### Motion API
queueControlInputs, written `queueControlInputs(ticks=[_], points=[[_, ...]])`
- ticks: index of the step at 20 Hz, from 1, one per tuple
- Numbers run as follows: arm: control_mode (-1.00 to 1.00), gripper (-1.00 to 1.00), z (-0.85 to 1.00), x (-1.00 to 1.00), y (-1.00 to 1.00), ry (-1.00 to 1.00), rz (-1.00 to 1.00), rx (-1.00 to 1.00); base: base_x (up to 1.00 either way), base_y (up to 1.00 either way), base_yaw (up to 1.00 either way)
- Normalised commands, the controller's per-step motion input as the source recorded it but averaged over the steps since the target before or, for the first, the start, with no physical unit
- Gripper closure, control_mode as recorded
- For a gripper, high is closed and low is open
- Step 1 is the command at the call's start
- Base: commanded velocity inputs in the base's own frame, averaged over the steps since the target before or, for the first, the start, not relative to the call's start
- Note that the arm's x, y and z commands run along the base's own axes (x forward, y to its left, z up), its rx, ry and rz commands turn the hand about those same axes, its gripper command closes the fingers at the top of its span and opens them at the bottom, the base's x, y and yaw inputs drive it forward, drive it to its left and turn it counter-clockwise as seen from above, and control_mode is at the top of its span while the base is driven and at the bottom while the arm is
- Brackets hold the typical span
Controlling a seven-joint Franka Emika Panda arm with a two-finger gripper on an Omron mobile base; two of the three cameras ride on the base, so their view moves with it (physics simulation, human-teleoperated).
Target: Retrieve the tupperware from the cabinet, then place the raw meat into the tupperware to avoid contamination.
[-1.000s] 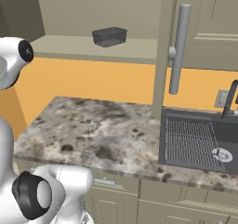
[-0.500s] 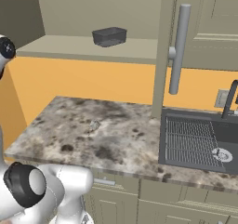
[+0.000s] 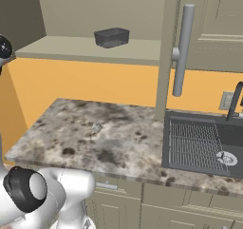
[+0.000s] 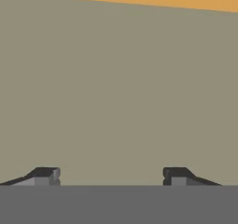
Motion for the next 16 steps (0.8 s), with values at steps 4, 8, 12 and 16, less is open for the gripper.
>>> queueControlInputs(ticks=[4,8,12,16], points=[[-1.0,-1.0,0.0,-0.05,-0.07,0.0,0.0,0.0,0.0,0.0,0.0],[-1.0,-1.0,0.01,-0.27,-0.28,0.0,-0.01,0.0,0.0,0.0,0.0],[-1.0,-1.0,0.06,-0.28,-0.36,0.0,-0.04,-0.01,0.0,0.0,0.0],[-1.0,-1.0,0.04,-0.17,-0.32,0.0,-0.06,-0.02,0.0,0.0,0.0]])
